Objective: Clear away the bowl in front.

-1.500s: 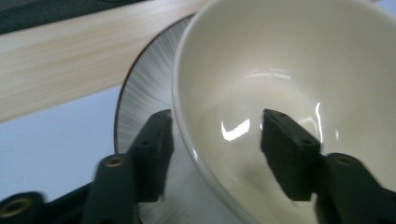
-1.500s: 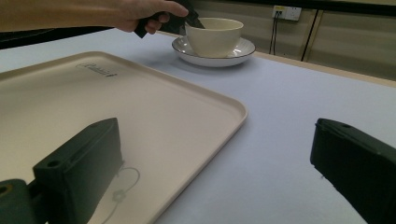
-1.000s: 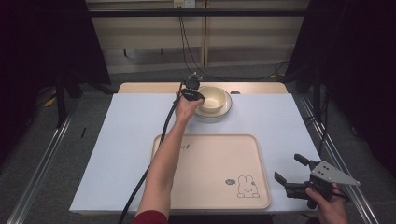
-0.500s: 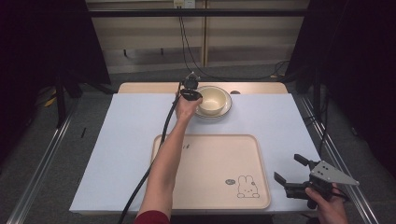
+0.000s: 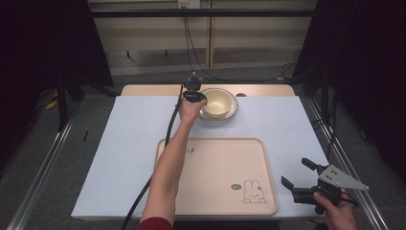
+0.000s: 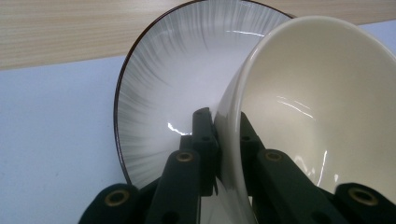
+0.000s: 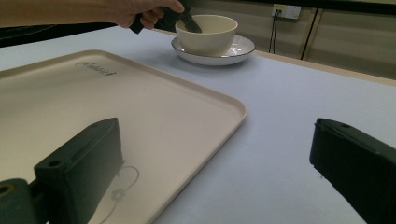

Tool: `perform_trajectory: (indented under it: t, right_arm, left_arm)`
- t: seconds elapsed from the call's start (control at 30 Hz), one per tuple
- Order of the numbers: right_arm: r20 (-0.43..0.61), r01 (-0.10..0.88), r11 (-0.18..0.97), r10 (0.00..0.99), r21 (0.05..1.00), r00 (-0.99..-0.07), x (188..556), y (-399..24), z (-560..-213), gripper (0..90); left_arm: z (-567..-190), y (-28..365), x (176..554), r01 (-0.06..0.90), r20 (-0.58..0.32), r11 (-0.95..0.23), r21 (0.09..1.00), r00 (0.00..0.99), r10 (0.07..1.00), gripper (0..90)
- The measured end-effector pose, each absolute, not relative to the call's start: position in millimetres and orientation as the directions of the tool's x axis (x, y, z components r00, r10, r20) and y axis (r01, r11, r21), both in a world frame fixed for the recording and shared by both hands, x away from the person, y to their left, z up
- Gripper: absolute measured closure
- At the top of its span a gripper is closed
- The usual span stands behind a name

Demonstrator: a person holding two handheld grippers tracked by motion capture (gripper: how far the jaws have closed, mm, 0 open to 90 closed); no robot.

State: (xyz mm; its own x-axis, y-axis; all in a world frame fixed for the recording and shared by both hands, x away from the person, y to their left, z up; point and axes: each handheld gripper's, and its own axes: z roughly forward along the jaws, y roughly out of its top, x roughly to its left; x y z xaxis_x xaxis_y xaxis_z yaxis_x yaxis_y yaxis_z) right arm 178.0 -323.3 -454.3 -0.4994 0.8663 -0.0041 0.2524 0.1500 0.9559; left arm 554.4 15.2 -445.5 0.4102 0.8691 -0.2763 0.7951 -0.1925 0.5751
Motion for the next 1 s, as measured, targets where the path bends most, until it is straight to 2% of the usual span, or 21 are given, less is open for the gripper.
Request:
perform_trajectory:
  t: [0.37,1.0]
  right_arm:
    - [-0.004,0.252,0.15,0.866,0.956,-0.499,178.1,-323.4,-454.3,2.3]
    - [-0.008,0.25,0.152,0.867,0.956,-0.499,178.4,-323.6,-454.1,2.3]
  left_arm:
    - [-441.6,21.1,554.0,0.803,-0.318,-0.147,0.577,0.387,0.865,83.6]
    - [-419.7,31.5,549.5,0.781,-0.319,-0.14,0.608,0.402,0.858,83.6]
